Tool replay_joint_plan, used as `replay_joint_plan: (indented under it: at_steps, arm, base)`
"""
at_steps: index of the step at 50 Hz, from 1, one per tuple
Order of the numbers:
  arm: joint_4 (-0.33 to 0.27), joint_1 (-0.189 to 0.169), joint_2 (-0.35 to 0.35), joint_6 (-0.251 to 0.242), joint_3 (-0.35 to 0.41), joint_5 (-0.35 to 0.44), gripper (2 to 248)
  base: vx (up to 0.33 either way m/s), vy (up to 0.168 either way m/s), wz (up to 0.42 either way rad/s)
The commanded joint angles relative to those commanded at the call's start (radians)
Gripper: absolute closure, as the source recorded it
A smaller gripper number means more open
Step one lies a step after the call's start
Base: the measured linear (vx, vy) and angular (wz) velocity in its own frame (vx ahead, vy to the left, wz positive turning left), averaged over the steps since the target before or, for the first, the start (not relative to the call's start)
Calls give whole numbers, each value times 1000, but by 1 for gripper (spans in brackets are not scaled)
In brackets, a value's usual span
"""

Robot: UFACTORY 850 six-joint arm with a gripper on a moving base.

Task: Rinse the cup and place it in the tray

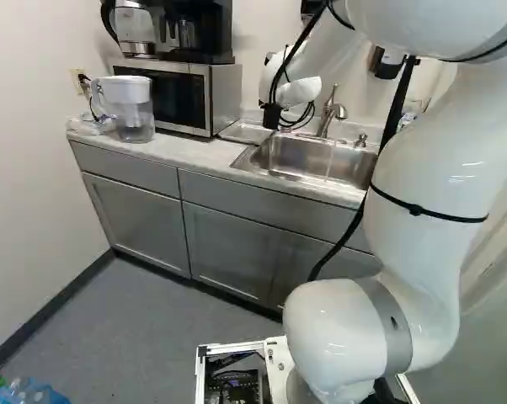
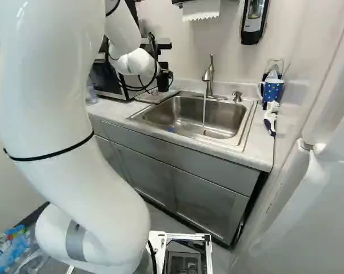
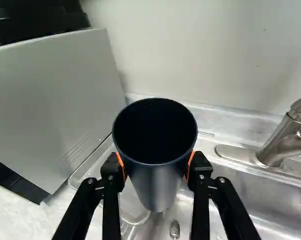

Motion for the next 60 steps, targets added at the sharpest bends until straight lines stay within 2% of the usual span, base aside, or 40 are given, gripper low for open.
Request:
replay_joint_plan:
  at_steps: [16, 36, 60]
  arm:
    - [0, 31, -70, 0, -77, 0, 124]
    - [0, 51, -191, 0, -182, 0, 124]
    - [0, 51, -228, 0, -173, 0, 124]
  base:
    - [0, 0, 0]
    - [0, 0, 0]
    - [0, 0, 0]
